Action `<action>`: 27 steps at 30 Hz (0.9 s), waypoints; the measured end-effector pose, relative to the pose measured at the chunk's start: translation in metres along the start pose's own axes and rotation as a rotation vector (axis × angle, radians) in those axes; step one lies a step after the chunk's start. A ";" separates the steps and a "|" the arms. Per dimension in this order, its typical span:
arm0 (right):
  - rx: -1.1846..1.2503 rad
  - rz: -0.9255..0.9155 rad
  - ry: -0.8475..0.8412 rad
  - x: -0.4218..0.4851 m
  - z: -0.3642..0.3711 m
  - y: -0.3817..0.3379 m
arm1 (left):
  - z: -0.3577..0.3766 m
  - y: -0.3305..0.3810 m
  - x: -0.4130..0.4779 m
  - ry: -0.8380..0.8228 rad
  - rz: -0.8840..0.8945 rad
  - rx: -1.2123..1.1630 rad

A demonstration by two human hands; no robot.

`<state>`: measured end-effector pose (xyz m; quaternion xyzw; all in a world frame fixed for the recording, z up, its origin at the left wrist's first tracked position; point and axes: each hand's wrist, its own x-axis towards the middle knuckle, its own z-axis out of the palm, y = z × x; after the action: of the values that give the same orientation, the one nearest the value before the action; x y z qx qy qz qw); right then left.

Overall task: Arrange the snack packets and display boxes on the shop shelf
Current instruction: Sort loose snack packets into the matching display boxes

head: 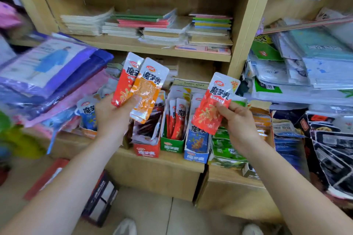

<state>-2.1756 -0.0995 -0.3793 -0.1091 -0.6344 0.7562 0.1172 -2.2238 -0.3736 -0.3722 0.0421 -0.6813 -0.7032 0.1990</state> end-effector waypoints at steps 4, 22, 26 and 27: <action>-0.137 -0.142 -0.044 -0.007 0.031 0.000 | -0.036 0.005 0.006 0.070 0.025 0.000; -0.348 -0.393 -0.065 0.043 0.135 -0.006 | -0.114 -0.004 0.010 0.086 -0.004 -0.052; -0.923 -0.353 -0.208 0.061 0.140 0.015 | -0.106 -0.007 0.012 0.039 -0.003 -0.054; -0.962 -0.338 -0.234 0.061 0.138 0.019 | -0.104 -0.008 0.013 0.028 -0.002 -0.054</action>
<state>-2.2776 -0.2124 -0.3755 0.0386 -0.9277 0.3569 0.1026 -2.2033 -0.4757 -0.3847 0.0471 -0.6592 -0.7208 0.2089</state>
